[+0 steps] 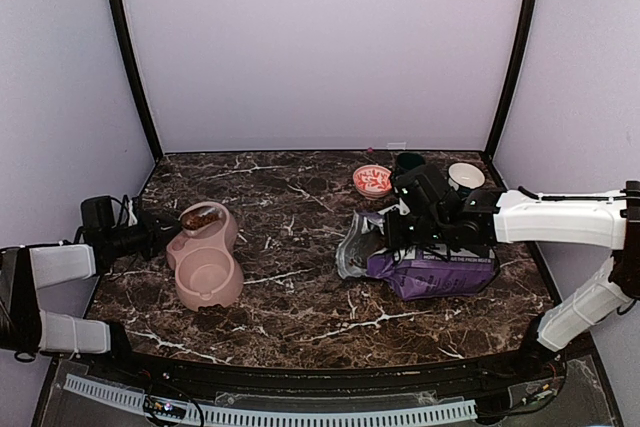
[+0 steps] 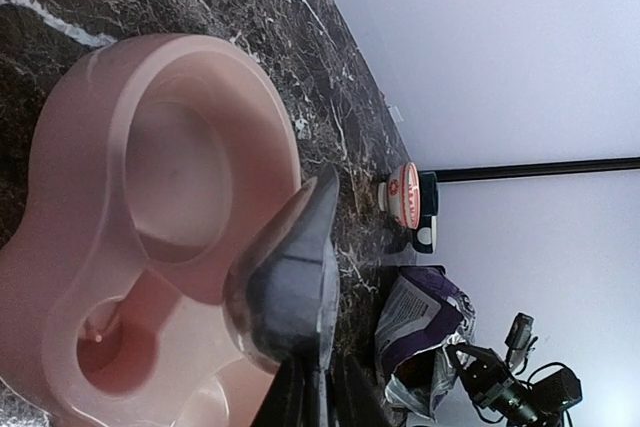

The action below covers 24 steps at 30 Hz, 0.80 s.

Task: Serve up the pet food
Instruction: Move the pet food bowl to the center of the board.

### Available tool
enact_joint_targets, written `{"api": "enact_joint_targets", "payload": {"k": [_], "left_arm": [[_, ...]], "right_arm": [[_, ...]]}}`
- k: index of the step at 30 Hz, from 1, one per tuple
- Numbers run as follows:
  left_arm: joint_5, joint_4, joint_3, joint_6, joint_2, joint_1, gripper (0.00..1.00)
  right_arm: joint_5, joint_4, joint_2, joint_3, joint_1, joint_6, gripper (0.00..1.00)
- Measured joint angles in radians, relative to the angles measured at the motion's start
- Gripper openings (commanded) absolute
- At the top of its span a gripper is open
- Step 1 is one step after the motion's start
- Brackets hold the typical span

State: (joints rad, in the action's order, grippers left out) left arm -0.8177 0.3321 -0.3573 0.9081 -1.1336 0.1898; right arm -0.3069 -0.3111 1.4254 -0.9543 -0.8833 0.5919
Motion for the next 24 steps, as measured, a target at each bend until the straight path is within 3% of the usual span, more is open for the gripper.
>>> {"api": "enact_joint_targets", "payload": {"k": [24], "left_arm": [[0.054, -0.039, -0.035, -0.129, -0.088, 0.004, 0.00]], "right_arm": [[0.000, 0.031, -0.012, 0.026, 0.004, -0.007, 0.00]]}}
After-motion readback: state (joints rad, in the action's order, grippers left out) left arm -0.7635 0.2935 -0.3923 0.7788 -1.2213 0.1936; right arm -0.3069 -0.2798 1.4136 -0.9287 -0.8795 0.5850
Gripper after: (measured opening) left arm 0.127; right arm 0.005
